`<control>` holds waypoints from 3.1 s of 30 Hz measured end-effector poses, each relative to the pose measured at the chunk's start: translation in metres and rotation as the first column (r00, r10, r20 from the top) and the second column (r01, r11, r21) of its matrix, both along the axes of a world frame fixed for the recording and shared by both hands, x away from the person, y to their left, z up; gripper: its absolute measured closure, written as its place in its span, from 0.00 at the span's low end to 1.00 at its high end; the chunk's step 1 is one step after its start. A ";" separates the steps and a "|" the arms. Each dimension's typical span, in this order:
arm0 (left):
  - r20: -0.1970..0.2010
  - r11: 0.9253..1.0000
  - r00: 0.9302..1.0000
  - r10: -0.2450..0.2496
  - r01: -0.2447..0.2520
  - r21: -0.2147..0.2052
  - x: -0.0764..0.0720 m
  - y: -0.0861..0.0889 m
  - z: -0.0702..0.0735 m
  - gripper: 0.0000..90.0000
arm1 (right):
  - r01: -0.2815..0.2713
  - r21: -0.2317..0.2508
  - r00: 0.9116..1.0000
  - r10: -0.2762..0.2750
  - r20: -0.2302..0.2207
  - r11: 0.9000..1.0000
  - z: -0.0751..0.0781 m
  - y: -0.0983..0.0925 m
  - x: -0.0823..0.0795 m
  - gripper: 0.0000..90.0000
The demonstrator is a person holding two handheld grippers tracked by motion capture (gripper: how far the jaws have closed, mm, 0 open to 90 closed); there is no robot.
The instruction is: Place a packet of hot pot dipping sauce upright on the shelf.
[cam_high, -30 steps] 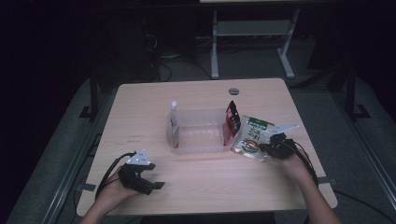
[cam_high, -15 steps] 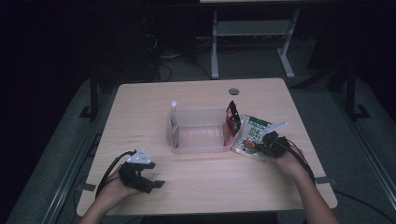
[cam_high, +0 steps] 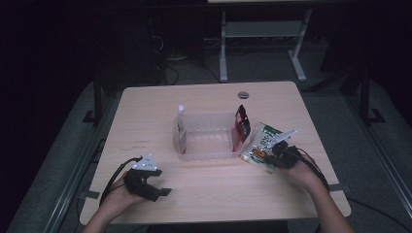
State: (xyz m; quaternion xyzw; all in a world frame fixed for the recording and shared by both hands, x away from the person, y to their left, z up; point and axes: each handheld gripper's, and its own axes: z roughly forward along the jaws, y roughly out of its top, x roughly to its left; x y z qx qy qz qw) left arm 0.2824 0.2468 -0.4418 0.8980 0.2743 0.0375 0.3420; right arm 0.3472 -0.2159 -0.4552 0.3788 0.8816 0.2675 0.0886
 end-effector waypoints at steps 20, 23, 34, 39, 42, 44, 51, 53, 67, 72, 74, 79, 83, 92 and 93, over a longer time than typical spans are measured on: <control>0.004 1.000 1.000 0.005 -0.005 -0.011 0.001 0.000 0.000 0.21 | -0.141 0.005 0.989 0.141 -0.052 0.990 0.002 0.020 -0.027 1.00; 0.009 1.000 1.000 -0.006 0.006 -0.003 0.001 0.000 0.001 0.21 | -0.169 0.021 0.983 0.170 -0.067 0.985 0.002 0.025 -0.031 1.00; 0.003 1.000 1.000 0.008 -0.008 -0.016 0.001 -0.001 0.001 0.21 | -0.066 0.088 0.998 0.066 0.006 0.994 0.011 0.006 -0.013 1.00; -0.002 1.000 1.000 0.002 -0.002 -0.006 0.001 -0.001 0.001 0.21 | 0.027 0.139 0.998 -0.034 0.051 0.990 0.013 -0.003 0.008 1.00; -0.004 1.000 1.000 0.007 -0.008 -0.008 0.001 -0.001 0.001 0.21 | 0.047 0.103 0.997 -0.054 0.058 0.994 0.010 -0.002 0.021 1.00; -0.001 1.000 1.000 0.008 -0.008 -0.013 0.001 0.000 0.001 0.21 | 0.064 0.086 0.996 -0.069 0.061 0.994 0.008 -0.001 0.028 1.00; -0.005 1.000 1.000 0.016 -0.016 -0.012 0.001 0.003 0.001 0.21 | 0.054 0.054 0.996 -0.057 0.062 0.997 -0.002 -0.001 0.034 1.00; -0.002 1.000 1.000 0.015 -0.015 -0.015 0.001 0.002 0.001 0.21 | 0.036 0.050 0.998 -0.038 0.050 0.998 -0.003 0.000 0.032 1.00; 0.000 1.000 1.000 -0.003 0.003 0.000 0.001 0.002 0.002 0.21 | -0.067 0.026 0.998 0.067 -0.010 0.997 0.000 0.026 -0.008 1.00; -0.001 1.000 1.000 0.003 -0.003 -0.009 0.000 0.002 0.002 0.21 | -0.104 0.039 0.995 0.104 0.008 0.994 0.004 0.029 -0.018 1.00; -0.003 1.000 1.000 0.010 -0.010 -0.019 0.000 0.002 0.002 0.21 | -0.116 0.055 0.993 0.116 0.012 0.992 0.009 0.023 -0.024 1.00; -0.004 1.000 1.000 0.014 -0.014 -0.022 0.001 0.001 0.000 0.21 | -0.161 0.066 0.987 0.162 -0.011 0.985 0.011 0.009 -0.050 1.00; 0.000 1.000 1.000 -0.007 0.007 -0.003 0.001 -0.001 0.001 0.21 | -0.175 0.067 0.983 0.178 -0.035 0.982 0.005 0.007 -0.054 1.00; -0.007 1.000 1.000 0.002 -0.002 -0.016 0.000 -0.001 0.000 0.21 | -0.250 0.092 0.966 0.255 -0.047 0.964 0.001 0.043 -0.050 1.00; -0.006 1.000 1.000 -0.001 0.001 -0.014 0.000 -0.001 0.000 0.21 | -0.260 0.087 0.964 0.264 -0.040 0.962 0.001 0.047 -0.048 1.00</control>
